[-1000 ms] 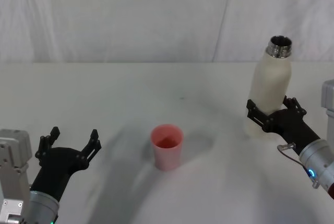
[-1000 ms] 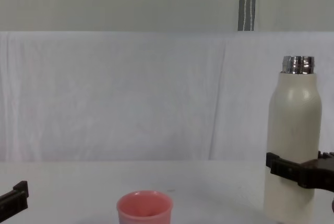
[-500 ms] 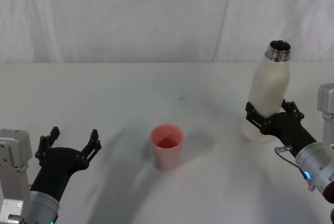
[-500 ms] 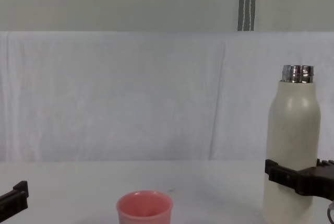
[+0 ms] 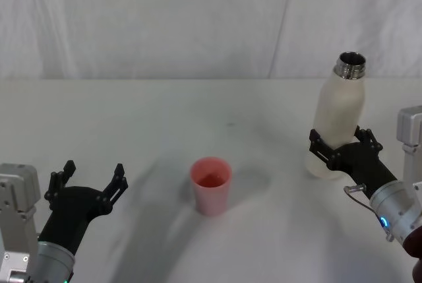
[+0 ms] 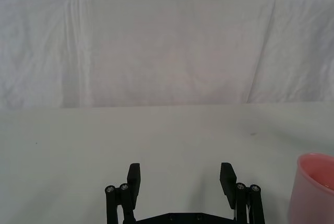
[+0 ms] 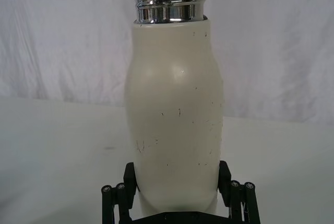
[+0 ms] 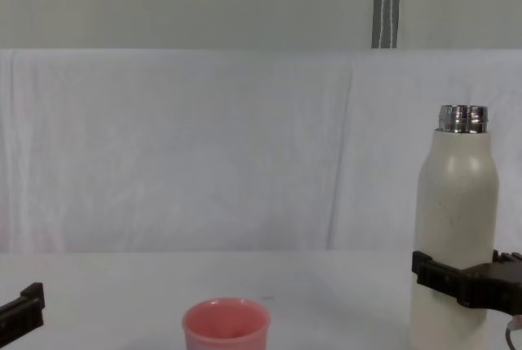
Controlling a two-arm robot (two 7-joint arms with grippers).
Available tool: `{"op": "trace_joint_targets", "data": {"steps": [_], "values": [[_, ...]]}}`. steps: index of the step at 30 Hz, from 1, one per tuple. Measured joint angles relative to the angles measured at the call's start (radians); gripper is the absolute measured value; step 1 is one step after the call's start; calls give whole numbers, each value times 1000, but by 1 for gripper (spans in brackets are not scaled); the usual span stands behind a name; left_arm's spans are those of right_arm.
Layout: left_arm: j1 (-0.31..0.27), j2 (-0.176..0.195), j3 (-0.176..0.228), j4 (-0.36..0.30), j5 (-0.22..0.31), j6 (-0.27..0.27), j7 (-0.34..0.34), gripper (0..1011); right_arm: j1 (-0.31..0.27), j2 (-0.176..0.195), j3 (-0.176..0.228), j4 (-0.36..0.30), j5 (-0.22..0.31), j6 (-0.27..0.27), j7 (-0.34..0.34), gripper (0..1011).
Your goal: Grasp the thermos with one hand and pour water into the cup lid.
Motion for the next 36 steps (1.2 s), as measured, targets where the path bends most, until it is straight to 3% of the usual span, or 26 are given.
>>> {"op": "trace_joint_targets", "data": {"steps": [36], "values": [[0,0,0,0,0,0,0,1001,5,-13,4,22,-21,-12,6,951]]}}
